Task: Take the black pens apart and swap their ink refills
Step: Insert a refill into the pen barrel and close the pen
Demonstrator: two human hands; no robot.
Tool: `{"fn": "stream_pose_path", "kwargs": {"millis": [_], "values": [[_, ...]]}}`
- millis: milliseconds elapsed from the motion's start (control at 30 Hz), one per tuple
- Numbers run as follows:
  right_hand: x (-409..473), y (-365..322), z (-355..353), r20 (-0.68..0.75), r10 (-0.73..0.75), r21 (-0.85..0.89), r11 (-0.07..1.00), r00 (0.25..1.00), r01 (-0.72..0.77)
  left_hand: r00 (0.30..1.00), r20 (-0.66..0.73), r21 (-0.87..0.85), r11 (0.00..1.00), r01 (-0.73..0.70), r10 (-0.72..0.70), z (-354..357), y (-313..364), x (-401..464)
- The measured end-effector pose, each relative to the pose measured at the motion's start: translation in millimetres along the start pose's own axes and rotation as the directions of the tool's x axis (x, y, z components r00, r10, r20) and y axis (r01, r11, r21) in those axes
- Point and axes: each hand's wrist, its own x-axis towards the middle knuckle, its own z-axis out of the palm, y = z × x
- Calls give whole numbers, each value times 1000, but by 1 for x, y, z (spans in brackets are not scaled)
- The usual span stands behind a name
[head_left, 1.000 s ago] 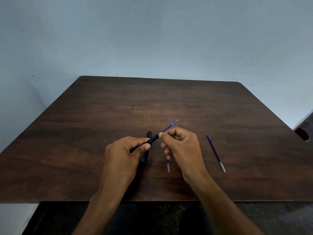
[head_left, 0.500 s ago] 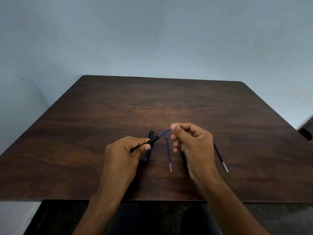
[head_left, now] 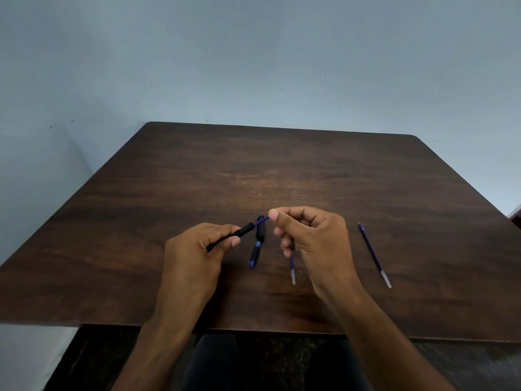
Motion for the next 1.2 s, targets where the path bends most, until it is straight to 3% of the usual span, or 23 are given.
{"fn": "stream_pose_path", "kwargs": {"millis": [67, 133, 233, 333, 433, 567, 667, 833, 933, 1000, 1100, 1200], "values": [[1, 2, -2, -9, -22, -62, 998, 1000, 22, 1000, -15, 17, 1000, 19, -18, -6, -7, 0], [4, 3, -6, 6, -119, -263, 958, 993, 116, 999, -29, 35, 999, 27, -26, -12, -14, 0], [9, 1, -5, 225, -156, -614, 744, 962, 264, 999, -35, 44, 999, 31, -30, -17, -20, 0], [13, 2, 5, 452, -38, -765, 497, 891, 409, 999, -36, 48, 999, 23, -21, -18, -22, 0], [10, 5, 13, 581, 30, -790, 264, 814, 554, 999, -38, 38, 999, 28, -27, -17, -24, -2], [8, 10, 15, 628, 49, -774, 150, 777, 616, 999, -44, 23, 1000, 15, -14, -14, -25, -3], [9, 12, 15, 633, 65, -772, 124, 771, 624, 999, -45, 15, 1000, 0, 1, -12, -26, -2], [10, 14, 7, 623, -56, -762, 179, 780, 622, 999, -44, 7, 1000, -21, 21, -9, -26, -2], [11, 14, -2, 517, -117, -766, 380, 848, 519, 999, -47, 5, 1000, -26, 26, -9, -26, -2], [11, 12, -7, 348, -178, -741, 548, 920, 387, 998, -46, 5, 999, -33, 33, -8, -25, -2], [9, 11, -13, 86, -162, -443, 878, 983, 184, 999, -39, -3, 1000, -23, 23, -7, -24, -2], [9, 8, -17, 39, -62, 25, 998, 997, 61, 999, -35, -4, 999, -33, 33, -6, -24, -3]]}}
